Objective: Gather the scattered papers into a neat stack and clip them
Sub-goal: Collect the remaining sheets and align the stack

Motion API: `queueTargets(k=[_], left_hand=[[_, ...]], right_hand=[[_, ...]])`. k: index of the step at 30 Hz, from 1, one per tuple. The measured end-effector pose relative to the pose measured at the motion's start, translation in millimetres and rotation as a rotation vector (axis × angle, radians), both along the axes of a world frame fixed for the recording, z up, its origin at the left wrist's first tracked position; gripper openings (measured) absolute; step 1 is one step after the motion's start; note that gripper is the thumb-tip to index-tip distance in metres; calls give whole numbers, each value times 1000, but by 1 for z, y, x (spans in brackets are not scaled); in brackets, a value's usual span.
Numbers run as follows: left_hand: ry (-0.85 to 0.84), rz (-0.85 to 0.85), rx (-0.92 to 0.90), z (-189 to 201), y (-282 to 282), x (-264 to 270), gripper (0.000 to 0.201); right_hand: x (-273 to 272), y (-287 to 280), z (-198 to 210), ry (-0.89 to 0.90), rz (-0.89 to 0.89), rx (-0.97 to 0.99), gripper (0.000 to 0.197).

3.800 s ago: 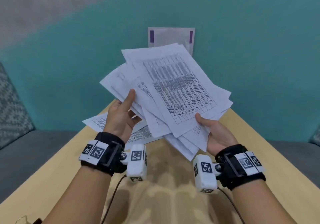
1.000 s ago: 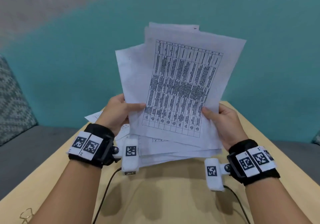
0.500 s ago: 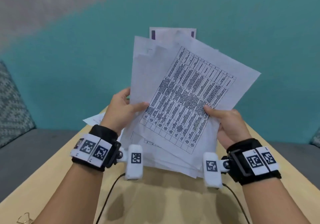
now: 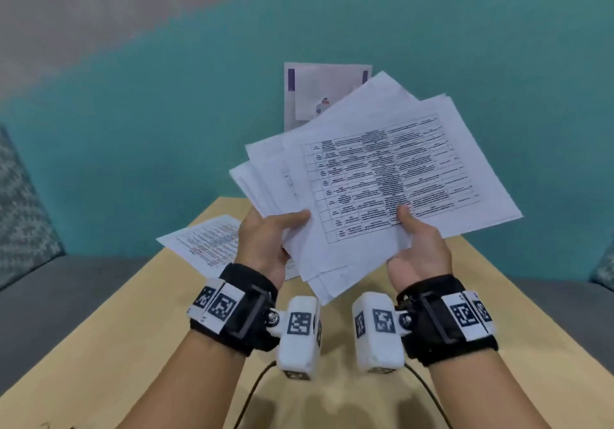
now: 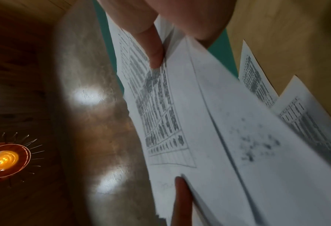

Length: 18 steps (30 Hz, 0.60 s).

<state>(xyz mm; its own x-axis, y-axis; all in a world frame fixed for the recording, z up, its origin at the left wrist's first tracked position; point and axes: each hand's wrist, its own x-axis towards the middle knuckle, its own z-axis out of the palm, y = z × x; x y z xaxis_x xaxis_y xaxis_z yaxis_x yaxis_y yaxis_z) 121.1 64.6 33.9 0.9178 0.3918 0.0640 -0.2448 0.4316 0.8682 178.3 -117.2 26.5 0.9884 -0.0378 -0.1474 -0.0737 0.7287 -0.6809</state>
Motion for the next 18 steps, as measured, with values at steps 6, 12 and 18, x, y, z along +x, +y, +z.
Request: queueTargets(k=[6, 12, 18], left_hand=[[-42, 243, 26, 11, 43, -1, 49], [-8, 285, 143, 13, 85, -13, 49], [21, 91, 381, 0, 82, -4, 53]], right_hand=[[-2, -16, 9, -239, 153, 33, 29], [16, -63, 5, -269, -147, -224, 48], [16, -74, -2, -324, 183, -615, 41]])
